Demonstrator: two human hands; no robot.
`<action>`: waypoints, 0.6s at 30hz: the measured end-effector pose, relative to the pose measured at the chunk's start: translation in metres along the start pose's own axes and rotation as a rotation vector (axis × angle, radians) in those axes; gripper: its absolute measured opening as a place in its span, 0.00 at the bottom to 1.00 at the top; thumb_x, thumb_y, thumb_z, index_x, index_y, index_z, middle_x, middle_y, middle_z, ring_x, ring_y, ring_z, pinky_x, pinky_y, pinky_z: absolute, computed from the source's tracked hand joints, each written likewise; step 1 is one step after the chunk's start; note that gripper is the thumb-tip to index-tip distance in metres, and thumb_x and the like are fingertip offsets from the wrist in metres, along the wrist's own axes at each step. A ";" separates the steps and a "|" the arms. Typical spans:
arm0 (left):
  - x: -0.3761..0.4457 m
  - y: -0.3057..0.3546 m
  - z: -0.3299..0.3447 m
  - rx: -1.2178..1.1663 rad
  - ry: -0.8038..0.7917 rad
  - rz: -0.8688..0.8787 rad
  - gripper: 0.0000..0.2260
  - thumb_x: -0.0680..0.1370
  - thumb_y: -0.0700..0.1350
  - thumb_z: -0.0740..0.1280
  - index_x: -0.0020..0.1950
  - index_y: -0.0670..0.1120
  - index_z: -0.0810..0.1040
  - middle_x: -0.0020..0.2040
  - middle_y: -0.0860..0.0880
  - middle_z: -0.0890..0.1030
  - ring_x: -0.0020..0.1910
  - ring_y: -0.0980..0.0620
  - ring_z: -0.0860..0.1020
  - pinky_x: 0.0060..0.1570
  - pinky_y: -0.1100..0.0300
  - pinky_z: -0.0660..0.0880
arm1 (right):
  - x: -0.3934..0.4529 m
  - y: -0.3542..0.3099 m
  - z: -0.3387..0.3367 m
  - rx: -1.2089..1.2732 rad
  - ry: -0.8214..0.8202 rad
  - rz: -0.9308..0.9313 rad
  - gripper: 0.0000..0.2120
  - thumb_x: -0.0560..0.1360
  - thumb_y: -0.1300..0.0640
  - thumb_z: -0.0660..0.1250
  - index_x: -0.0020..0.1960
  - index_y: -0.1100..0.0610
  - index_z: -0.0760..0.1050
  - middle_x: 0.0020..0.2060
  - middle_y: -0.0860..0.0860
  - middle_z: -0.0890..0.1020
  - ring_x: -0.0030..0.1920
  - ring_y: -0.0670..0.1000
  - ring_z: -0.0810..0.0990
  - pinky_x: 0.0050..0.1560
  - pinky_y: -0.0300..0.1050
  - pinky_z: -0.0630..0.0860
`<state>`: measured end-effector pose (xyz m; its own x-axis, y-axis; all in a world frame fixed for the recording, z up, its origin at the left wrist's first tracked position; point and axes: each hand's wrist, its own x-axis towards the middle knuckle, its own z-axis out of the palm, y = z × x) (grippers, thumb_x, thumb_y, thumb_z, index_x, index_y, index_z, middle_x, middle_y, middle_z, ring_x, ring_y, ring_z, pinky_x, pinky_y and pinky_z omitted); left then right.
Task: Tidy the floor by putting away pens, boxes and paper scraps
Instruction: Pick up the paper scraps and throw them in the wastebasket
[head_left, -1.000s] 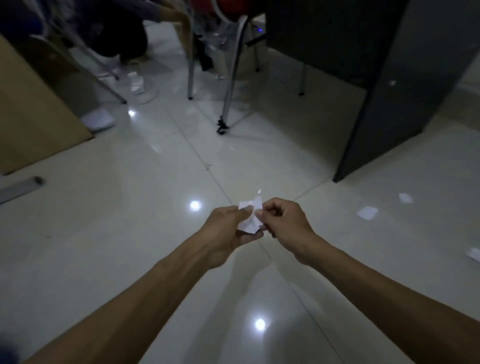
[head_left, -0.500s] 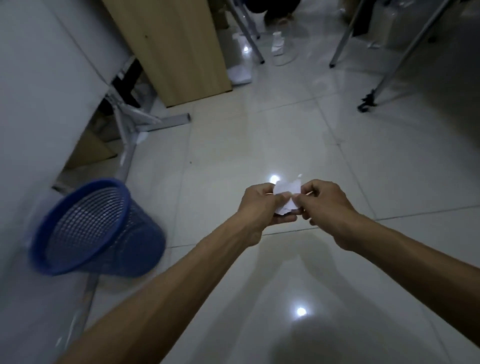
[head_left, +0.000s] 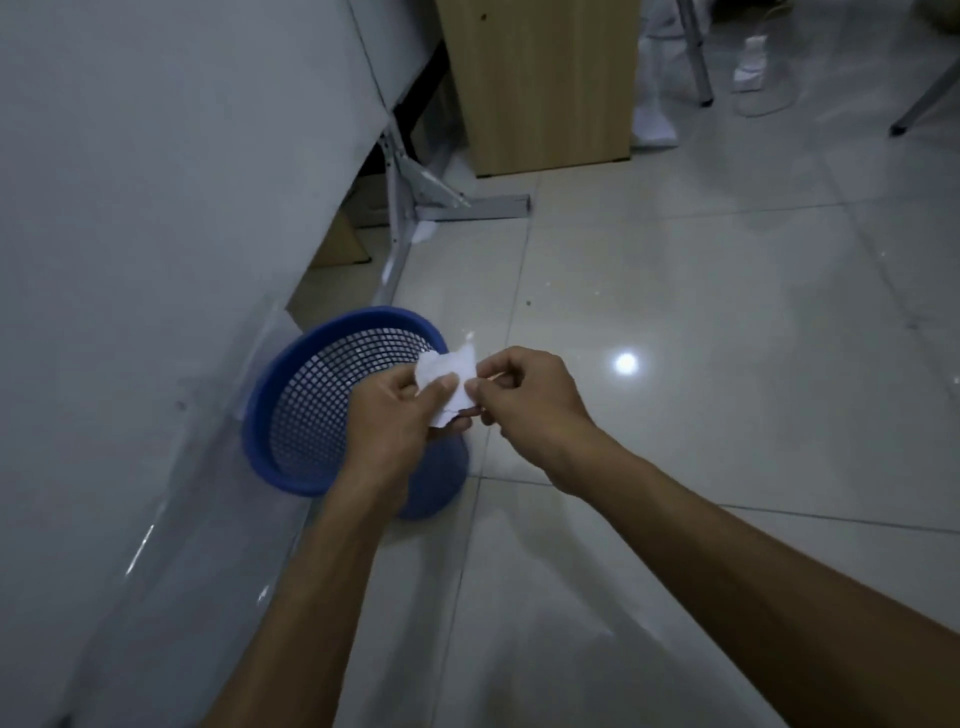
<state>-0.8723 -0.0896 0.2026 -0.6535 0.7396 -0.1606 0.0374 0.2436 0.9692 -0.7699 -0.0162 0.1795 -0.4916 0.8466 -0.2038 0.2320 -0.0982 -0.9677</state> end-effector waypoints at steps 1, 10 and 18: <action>0.006 0.000 -0.013 0.023 0.033 0.017 0.05 0.76 0.38 0.68 0.50 0.43 0.80 0.44 0.44 0.85 0.40 0.49 0.85 0.37 0.60 0.82 | 0.005 -0.005 0.013 0.019 -0.014 -0.003 0.02 0.73 0.55 0.69 0.44 0.50 0.77 0.39 0.50 0.83 0.42 0.51 0.83 0.46 0.49 0.81; 0.052 -0.027 -0.060 0.519 0.116 0.070 0.07 0.77 0.40 0.67 0.54 0.45 0.79 0.36 0.55 0.79 0.29 0.59 0.81 0.31 0.65 0.80 | 0.019 -0.006 0.060 -0.103 -0.018 -0.073 0.06 0.75 0.58 0.67 0.51 0.53 0.78 0.46 0.46 0.80 0.48 0.46 0.79 0.51 0.41 0.78; 0.058 -0.040 -0.064 0.759 0.092 0.000 0.10 0.78 0.47 0.66 0.50 0.40 0.81 0.44 0.44 0.83 0.41 0.46 0.81 0.39 0.58 0.76 | 0.016 0.011 0.050 -0.195 0.023 -0.101 0.06 0.76 0.59 0.66 0.52 0.53 0.77 0.38 0.41 0.75 0.39 0.41 0.75 0.37 0.28 0.70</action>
<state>-0.9600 -0.0966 0.1664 -0.7129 0.6922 -0.1124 0.5244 0.6326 0.5699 -0.8170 -0.0299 0.1580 -0.5020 0.8588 -0.1021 0.3416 0.0884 -0.9357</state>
